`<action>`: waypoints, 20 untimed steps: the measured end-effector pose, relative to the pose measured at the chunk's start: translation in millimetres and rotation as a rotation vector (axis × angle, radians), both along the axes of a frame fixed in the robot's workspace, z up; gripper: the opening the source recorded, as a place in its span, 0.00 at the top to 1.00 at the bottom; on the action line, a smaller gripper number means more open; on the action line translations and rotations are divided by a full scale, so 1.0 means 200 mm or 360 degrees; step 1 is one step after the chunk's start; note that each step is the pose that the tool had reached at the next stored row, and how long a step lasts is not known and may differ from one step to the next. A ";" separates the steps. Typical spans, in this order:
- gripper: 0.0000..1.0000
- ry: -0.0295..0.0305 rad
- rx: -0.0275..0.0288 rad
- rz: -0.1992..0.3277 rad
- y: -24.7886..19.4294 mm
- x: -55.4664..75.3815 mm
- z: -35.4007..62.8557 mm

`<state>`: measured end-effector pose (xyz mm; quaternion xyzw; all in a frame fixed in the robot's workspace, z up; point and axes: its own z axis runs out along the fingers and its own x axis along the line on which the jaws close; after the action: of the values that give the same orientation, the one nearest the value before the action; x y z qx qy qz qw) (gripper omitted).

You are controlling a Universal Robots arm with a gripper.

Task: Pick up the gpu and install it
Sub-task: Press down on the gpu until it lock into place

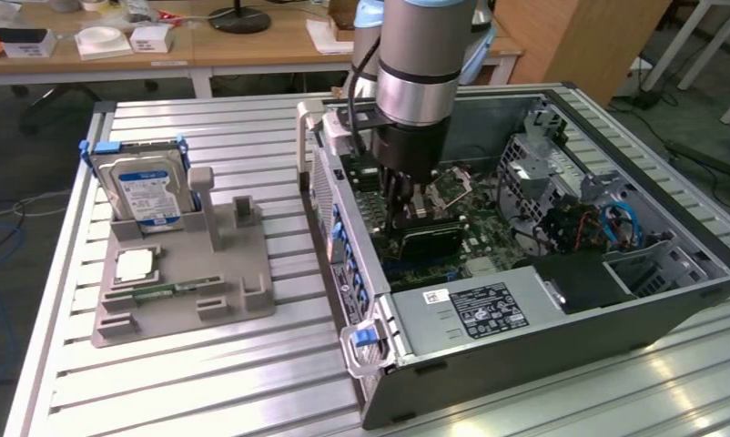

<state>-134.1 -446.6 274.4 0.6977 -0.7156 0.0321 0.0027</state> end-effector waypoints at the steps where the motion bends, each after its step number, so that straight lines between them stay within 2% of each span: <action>1: 0.90 0.00000 -0.00003 0.0000 0.000 0.00 0.000; 12: 0.90 -0.00006 -0.00010 0.0000 0.000 -0.01 -0.041; 20: 0.90 -0.00013 0.00000 0.0000 0.000 -0.01 -0.044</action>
<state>-135.4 -446.6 265.6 0.6977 -0.7156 0.0323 0.0024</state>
